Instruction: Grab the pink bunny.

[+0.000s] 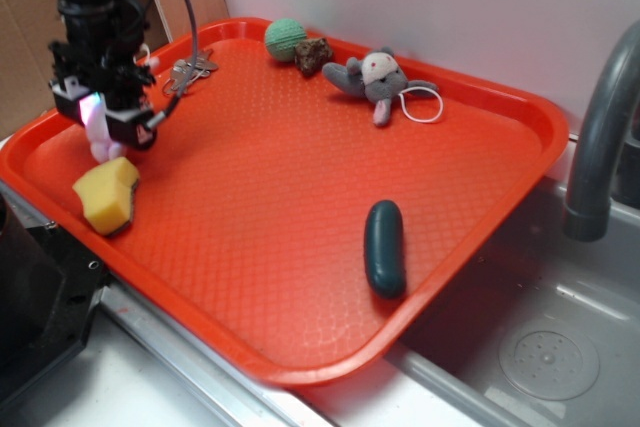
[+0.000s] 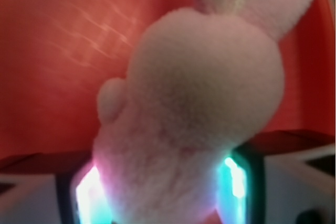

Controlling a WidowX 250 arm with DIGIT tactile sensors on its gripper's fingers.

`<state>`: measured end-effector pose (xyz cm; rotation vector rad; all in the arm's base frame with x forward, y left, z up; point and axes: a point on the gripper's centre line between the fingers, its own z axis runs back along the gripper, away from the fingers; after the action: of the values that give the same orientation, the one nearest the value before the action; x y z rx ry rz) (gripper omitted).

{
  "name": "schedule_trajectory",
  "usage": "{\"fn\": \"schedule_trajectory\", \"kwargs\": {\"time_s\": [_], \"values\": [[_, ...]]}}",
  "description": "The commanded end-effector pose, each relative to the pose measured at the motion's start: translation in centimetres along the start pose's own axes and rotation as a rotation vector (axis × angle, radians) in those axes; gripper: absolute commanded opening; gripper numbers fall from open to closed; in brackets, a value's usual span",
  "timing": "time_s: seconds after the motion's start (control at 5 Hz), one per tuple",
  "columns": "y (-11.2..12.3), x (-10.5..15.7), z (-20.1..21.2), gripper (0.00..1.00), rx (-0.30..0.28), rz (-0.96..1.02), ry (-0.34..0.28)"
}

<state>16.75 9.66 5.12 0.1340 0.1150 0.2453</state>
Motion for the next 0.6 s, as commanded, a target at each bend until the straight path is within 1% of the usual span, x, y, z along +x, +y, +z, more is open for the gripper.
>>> {"fn": "schedule_trajectory", "kwargs": {"time_s": [0.0, 0.2, 0.4], "values": [[-3.3, 0.4, 10.8, 0.0, 0.03, -0.047, -0.125], [-5.6, 0.1, 14.7, 0.0, -0.005, -0.086, -0.11], [-8.0, 0.0, 16.5, 0.0, 0.031, -0.126, -0.093]]}}
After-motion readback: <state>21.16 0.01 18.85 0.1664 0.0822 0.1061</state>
